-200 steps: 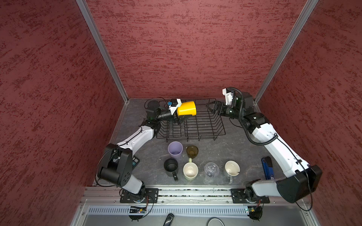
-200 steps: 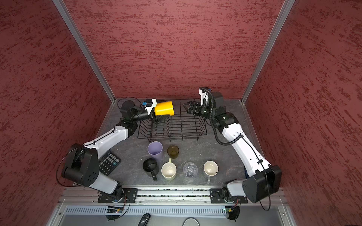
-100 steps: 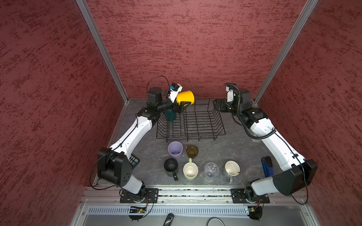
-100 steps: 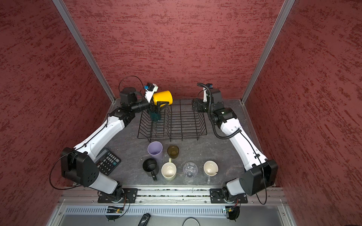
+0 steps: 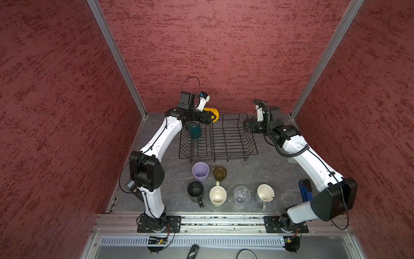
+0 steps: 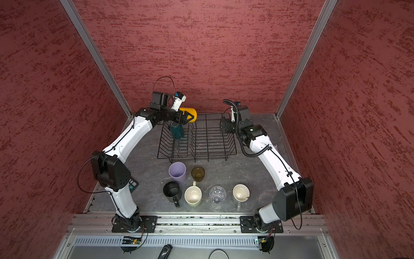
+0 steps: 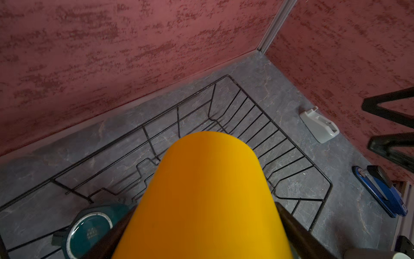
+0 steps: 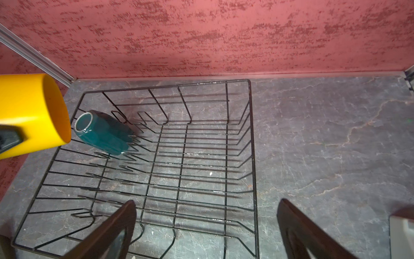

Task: Load cups into a dish rack
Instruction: Place the cup upside down at the dish rack.

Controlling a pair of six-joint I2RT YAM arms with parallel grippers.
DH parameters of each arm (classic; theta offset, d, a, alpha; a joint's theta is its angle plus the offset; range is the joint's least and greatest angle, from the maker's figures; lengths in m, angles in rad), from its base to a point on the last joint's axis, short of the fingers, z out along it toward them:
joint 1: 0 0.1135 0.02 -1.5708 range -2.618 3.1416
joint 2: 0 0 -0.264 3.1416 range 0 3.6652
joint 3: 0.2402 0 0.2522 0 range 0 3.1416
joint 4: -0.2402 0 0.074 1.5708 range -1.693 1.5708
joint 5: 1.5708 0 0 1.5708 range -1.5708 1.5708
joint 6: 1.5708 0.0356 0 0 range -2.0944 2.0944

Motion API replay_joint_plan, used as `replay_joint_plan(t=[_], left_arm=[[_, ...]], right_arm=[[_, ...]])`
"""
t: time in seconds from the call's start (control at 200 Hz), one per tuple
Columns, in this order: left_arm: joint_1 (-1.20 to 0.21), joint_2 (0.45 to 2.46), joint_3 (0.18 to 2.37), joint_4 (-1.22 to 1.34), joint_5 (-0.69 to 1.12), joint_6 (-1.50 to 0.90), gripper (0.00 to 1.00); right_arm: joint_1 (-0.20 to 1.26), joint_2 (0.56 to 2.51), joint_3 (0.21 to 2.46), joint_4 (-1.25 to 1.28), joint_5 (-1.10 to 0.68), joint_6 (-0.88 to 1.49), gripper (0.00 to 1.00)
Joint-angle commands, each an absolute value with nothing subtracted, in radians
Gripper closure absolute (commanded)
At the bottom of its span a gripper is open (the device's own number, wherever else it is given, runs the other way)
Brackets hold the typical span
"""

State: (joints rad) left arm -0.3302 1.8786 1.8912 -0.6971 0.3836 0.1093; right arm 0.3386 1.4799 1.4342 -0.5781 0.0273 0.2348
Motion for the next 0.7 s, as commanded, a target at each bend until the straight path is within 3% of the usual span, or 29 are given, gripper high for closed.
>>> replay_joint_plan(t=[0.0,0.431,0.696], left_arm=[[-0.346,1.911,2.014,-0.792,0.328,0.093,1.00],[-0.365,2.051,2.271,-1.096,0.244,0.099,1.00],[-0.370,1.996,2.210,-1.226,0.124,0.138,1.00]], right_arm=[[0.332,1.436,1.416,-0.577,0.016,0.238,0.01],[0.330,1.422,1.362,-0.563,0.000,0.245,0.01],[0.328,1.414,1.346,-0.556,-0.008,0.248,0.01]])
